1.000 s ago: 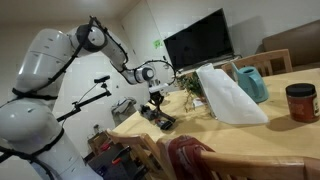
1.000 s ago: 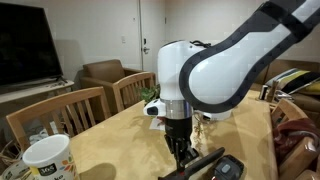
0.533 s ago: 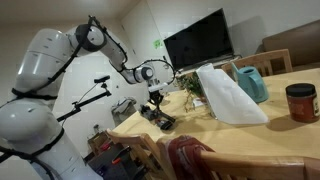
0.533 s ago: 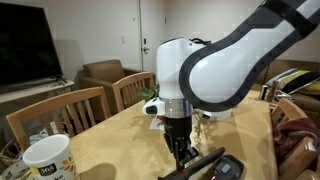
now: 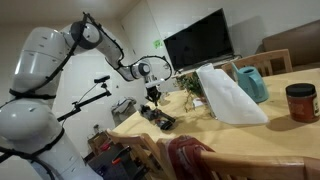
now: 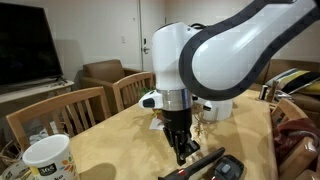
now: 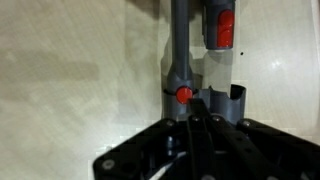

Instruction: Dismantle the vacuum head

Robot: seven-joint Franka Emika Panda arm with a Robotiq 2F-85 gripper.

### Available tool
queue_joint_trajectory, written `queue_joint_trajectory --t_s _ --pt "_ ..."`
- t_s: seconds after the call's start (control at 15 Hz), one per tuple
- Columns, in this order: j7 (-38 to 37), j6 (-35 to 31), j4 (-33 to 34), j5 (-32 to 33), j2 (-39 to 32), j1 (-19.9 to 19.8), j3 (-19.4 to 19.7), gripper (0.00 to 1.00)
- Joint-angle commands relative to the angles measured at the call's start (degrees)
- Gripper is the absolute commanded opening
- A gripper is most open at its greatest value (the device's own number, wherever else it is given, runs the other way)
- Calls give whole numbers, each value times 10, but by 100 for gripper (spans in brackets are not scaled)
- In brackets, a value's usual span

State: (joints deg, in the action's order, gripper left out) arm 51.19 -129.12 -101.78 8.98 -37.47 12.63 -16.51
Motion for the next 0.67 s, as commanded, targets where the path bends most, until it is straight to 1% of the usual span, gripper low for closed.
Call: queue_joint_trajectory --t_s 0.0,0.6 --pt "-15 13 -11 7 11 2 7 0" --pt "-12 9 -16 7 -3 -1 13 0"
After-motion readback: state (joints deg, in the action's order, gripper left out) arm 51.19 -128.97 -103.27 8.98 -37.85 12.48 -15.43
